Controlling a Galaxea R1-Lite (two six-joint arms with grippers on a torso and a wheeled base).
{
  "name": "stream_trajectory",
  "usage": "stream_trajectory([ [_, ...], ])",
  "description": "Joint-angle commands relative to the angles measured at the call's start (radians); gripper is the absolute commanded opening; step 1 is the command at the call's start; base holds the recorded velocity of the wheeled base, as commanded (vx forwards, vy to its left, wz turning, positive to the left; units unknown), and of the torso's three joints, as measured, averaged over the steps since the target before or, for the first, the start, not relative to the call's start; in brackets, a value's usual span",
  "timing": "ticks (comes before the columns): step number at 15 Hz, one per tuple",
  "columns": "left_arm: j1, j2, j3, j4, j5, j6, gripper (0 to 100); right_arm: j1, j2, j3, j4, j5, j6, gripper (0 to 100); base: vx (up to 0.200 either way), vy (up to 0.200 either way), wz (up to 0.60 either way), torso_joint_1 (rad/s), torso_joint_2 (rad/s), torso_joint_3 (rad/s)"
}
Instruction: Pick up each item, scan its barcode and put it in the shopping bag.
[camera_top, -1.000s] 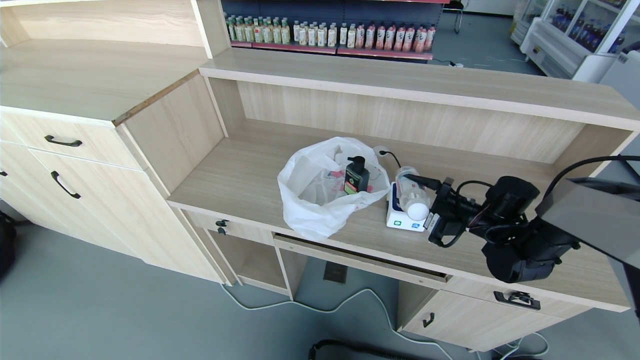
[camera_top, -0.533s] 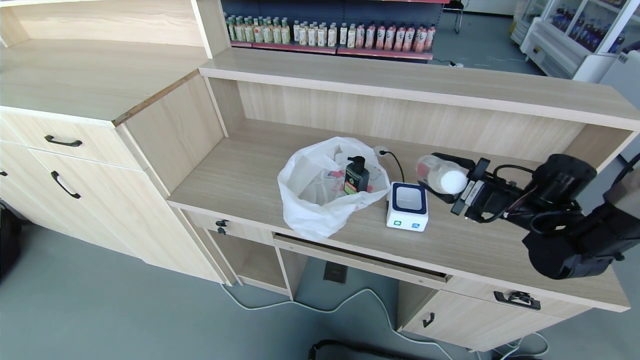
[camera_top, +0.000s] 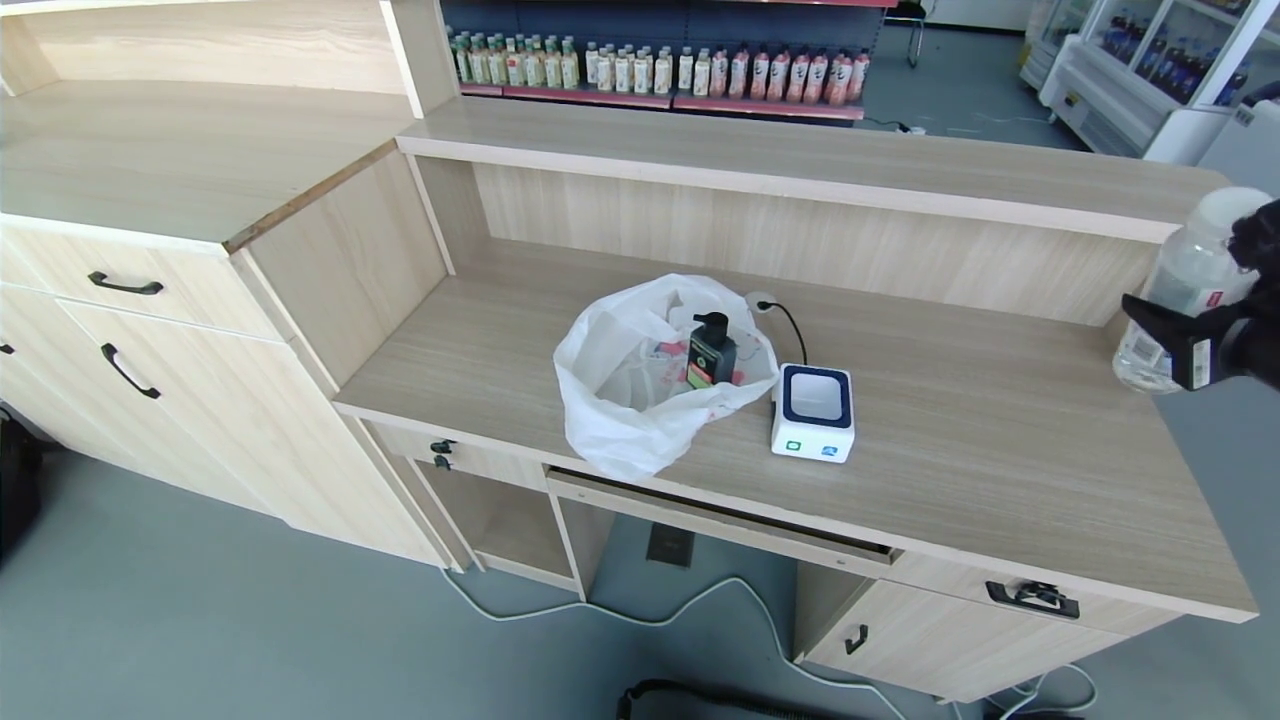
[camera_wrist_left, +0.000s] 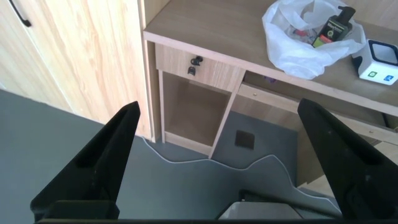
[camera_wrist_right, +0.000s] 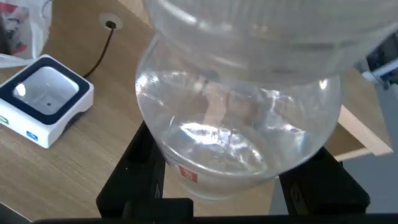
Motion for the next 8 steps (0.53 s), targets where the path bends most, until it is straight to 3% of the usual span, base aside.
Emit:
stream_trajectory([
  [1,0.0,0.0,0.0,0.0,0.0,-0.001,100,-0.039,-0.112,0.025,0.009,-0.085,0.028,0,0.0,0.0,0.0,0.0,0.0,0.0],
  [2,0.0,0.0,0.0,0.0,0.0,-0.001,100,-0.039,-0.116,0.03,0.007,-0.139,0.028,0,0.0,0.0,0.0,0.0,0.0,0.0],
  [5,0.0,0.0,0.0,0.0,0.0,-0.001,100,-0.022,-0.118,0.031,0.01,-0.14,0.042,0,0.0,0.0,0.0,0.0,0.0,0.0],
  [8,0.0,0.0,0.0,0.0,0.0,-0.001,100,0.024,-0.108,0.045,-0.002,-0.105,0.065,0,0.0,0.0,0.6,0.001,0.0,0.001],
])
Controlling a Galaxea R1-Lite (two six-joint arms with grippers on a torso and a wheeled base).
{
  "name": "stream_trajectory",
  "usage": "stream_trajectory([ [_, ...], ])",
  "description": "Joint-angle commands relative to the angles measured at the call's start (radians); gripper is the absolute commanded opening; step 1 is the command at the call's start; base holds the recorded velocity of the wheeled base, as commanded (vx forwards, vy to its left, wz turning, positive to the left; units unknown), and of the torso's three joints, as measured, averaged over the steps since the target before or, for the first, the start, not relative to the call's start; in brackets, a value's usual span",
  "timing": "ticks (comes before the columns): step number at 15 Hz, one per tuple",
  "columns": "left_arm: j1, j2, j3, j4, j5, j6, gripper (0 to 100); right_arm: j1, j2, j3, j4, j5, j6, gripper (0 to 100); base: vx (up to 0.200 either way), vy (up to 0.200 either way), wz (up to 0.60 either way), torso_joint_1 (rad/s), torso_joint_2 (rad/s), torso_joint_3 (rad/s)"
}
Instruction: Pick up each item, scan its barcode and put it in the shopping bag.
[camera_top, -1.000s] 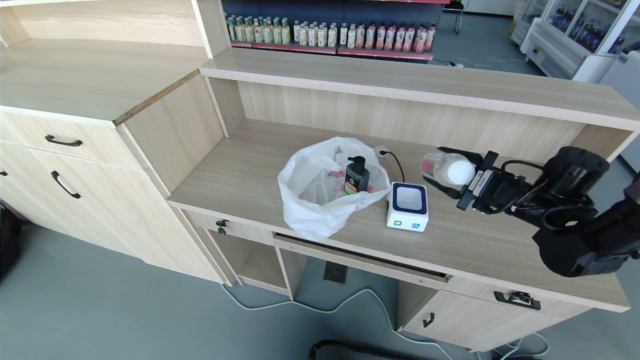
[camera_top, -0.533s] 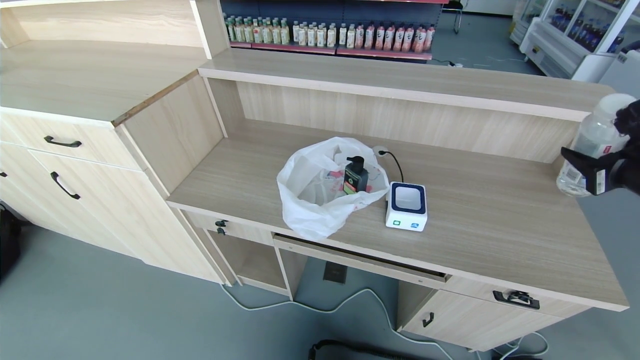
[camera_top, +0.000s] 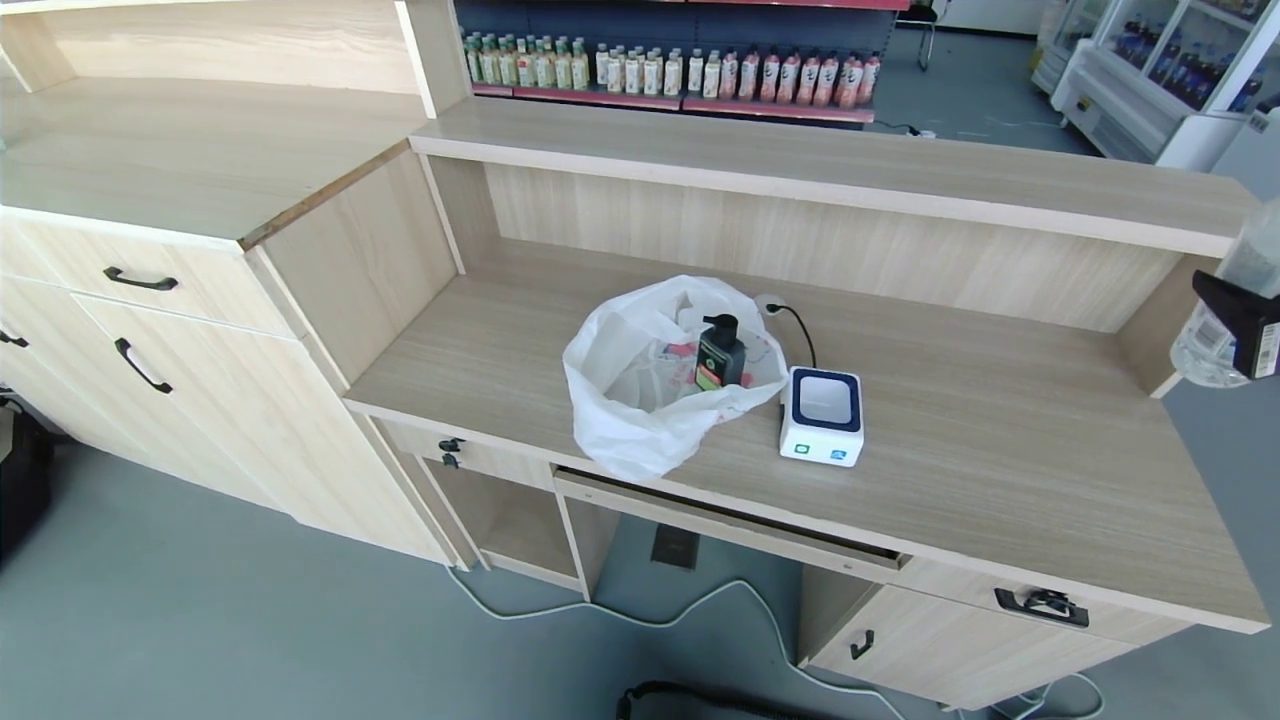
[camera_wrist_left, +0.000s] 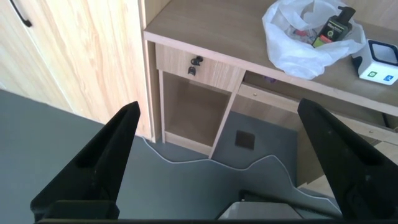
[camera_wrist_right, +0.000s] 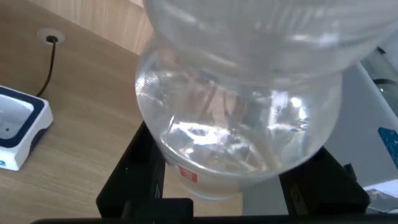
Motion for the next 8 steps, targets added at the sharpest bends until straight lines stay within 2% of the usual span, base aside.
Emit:
stream_trajectory([
  [1,0.0,0.0,0.0,0.0,0.0,0.0,100,0.053,0.008,0.003,-0.004,0.003,-0.001,0,0.0,0.0,0.6,0.002,0.0,0.007],
  [6,0.0,0.0,0.0,0.0,0.0,0.0,100,0.165,0.067,0.005,-0.064,0.0,-0.007,0,0.0,0.0,0.6,0.001,0.0,0.003],
  [8,0.0,0.0,0.0,0.0,0.0,0.0,100,0.202,0.126,0.003,-0.127,0.0,-0.019,0,0.0,0.0,0.6,0.002,0.0,0.002],
])
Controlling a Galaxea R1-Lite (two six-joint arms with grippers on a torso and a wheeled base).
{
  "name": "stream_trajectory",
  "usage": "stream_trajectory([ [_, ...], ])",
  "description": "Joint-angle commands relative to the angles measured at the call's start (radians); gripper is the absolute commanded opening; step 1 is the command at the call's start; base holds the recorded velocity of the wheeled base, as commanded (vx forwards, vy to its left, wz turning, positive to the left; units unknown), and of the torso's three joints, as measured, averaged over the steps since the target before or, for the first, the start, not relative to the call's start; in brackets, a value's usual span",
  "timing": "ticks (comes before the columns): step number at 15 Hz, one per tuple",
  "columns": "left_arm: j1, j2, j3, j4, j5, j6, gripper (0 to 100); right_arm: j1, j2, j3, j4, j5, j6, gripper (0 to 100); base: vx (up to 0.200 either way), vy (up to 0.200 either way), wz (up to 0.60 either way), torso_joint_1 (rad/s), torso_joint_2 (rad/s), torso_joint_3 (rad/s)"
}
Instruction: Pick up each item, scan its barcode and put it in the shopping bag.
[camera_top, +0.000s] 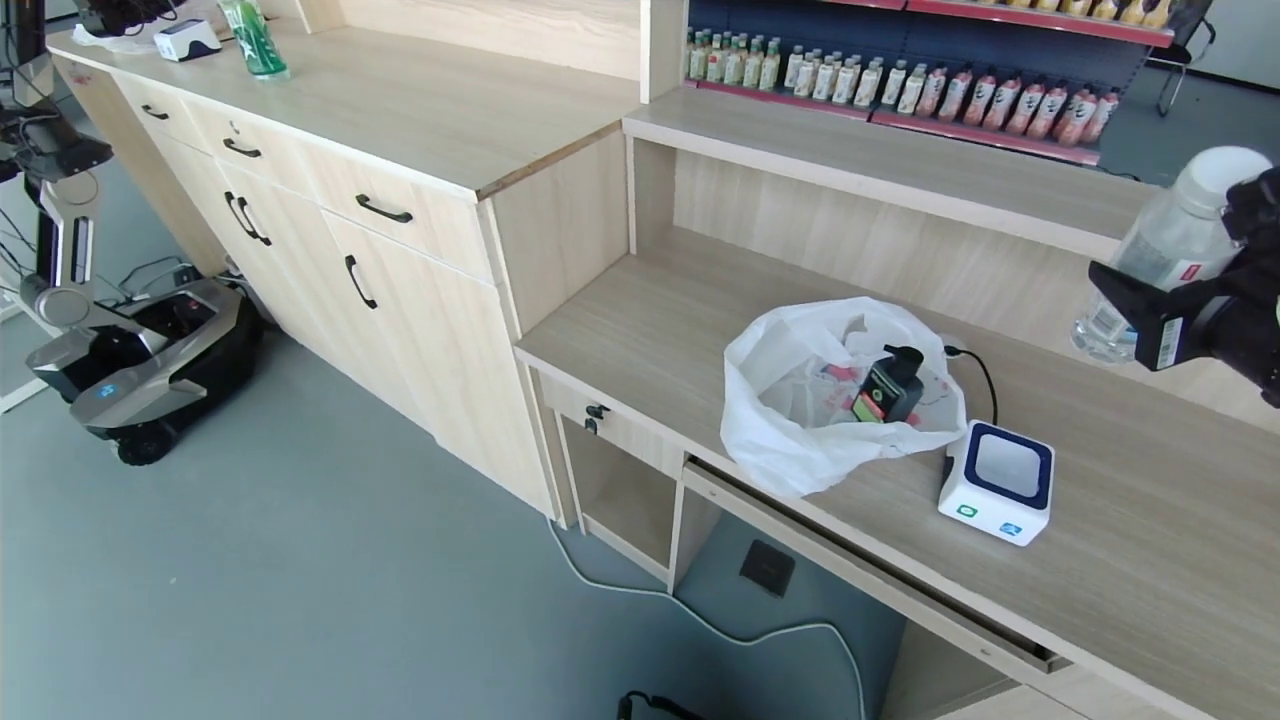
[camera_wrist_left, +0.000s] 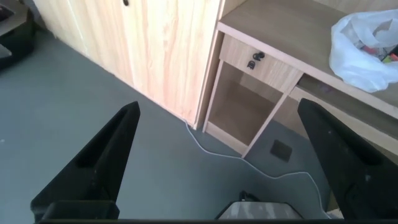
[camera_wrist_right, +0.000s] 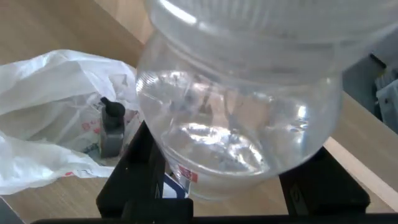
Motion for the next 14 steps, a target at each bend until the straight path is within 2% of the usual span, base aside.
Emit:
stream_trajectory([
  [1,0.0,0.0,0.0,0.0,0.0,0.0,100,0.051,0.081,-0.004,-0.014,0.011,0.024,0,0.0,0.0,0.6,-0.002,0.0,0.007],
  [5,0.0,0.0,0.0,0.0,0.0,0.0,100,0.13,0.24,-0.021,-0.018,0.011,0.222,0,0.0,0.0,0.0,0.0,0.0,0.0],
  [8,0.0,0.0,0.0,0.0,0.0,0.0,100,0.132,0.342,-0.027,-0.025,0.011,0.317,0,0.0,0.0,0.0,0.0,0.0,0.0],
  [9,0.0,0.0,0.0,0.0,0.0,0.0,100,0.132,0.395,-0.03,-0.064,0.01,0.348,0,0.0,0.0,0.0,0.0,0.0,0.0],
  [13,0.0,0.0,0.0,0.0,0.0,0.0,100,0.132,0.547,-0.047,-0.226,0.007,0.36,0,0.0,0.0,0.0,0.0,0.0,0.0],
  [14,0.0,0.0,0.0,0.0,0.0,0.0,100,0.132,0.547,-0.047,-0.226,0.007,0.36,0,0.0,0.0,0.0,0.0,0.0,0.0],
])
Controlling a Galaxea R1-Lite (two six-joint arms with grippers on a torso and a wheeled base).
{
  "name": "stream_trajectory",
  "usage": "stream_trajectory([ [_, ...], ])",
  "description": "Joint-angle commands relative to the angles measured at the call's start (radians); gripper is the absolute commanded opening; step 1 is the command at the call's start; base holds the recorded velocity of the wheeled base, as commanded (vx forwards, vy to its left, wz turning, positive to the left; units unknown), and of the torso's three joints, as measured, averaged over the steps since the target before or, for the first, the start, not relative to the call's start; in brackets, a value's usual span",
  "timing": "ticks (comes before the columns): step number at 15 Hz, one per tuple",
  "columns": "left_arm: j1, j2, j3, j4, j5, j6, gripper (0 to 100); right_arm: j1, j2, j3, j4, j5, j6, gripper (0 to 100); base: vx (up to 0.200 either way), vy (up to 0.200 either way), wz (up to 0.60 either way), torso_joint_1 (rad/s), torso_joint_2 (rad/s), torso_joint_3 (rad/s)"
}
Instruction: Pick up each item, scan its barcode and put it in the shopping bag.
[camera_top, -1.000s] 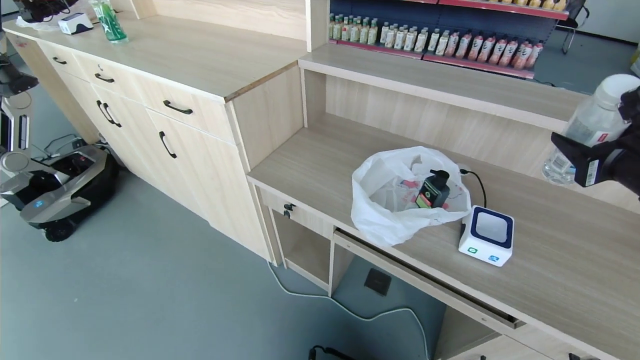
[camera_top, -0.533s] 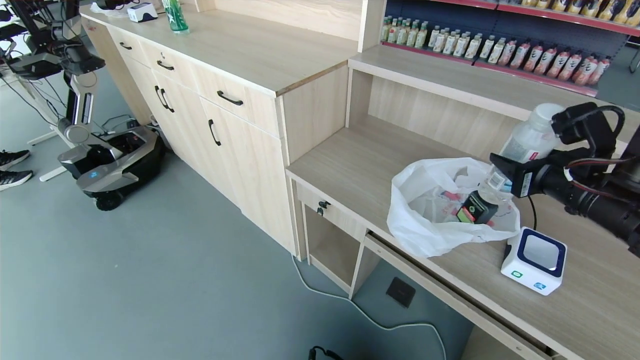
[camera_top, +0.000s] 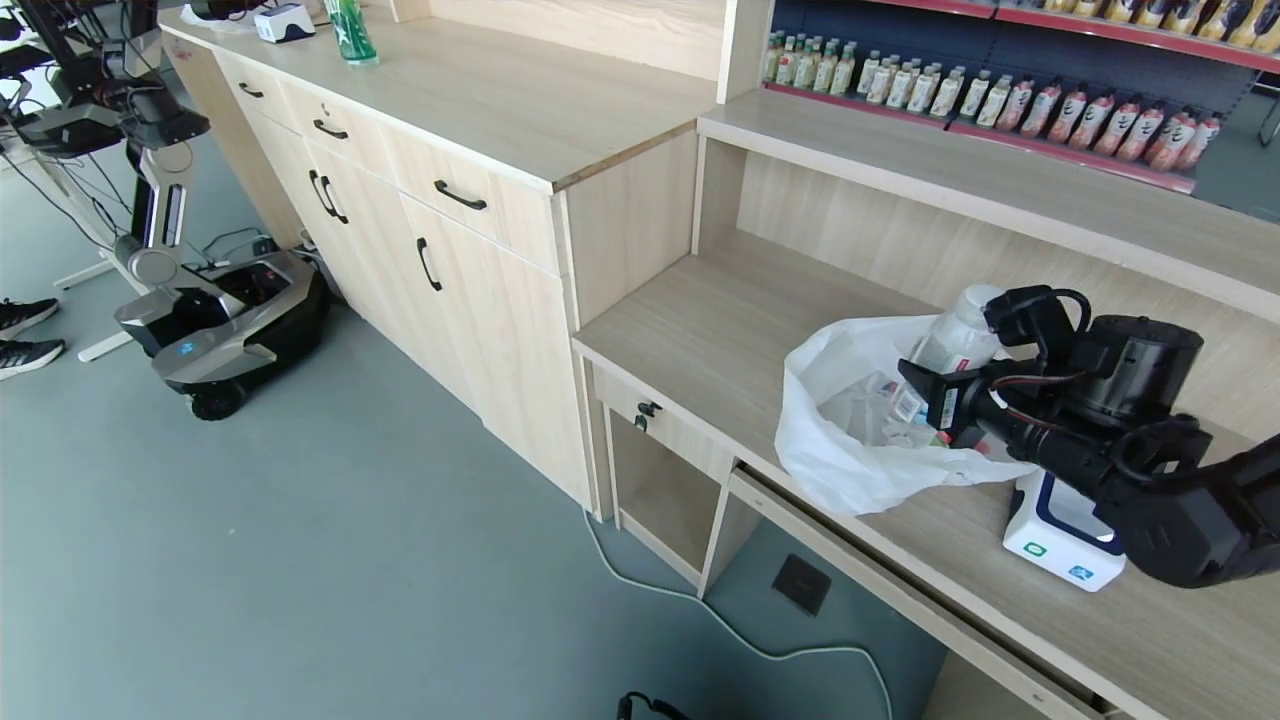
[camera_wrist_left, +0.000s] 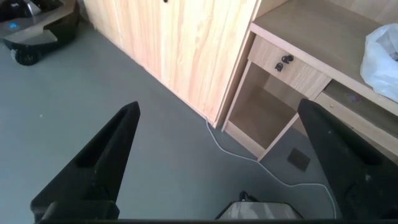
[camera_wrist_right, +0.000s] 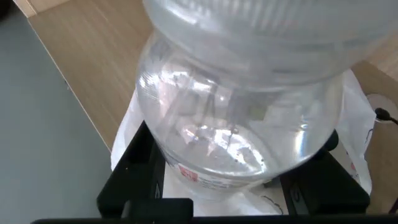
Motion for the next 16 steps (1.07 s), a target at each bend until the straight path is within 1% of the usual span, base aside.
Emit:
stream_trajectory([
  [1,0.0,0.0,0.0,0.0,0.0,0.0,100,0.0,0.113,-0.005,-0.039,-0.001,0.001,0,0.0,0.0,0.0,0.0,0.0,0.0],
  [6,0.0,0.0,0.0,0.0,0.0,0.0,100,0.0,0.208,-0.015,-0.131,-0.002,0.007,0,0.0,0.0,0.0,0.0,0.0,0.0],
  [16,0.0,0.0,0.0,0.0,0.0,0.0,100,0.0,0.306,-0.033,-0.162,-0.002,0.006,0,0.0,0.0,0.0,0.0,0.0,0.0],
])
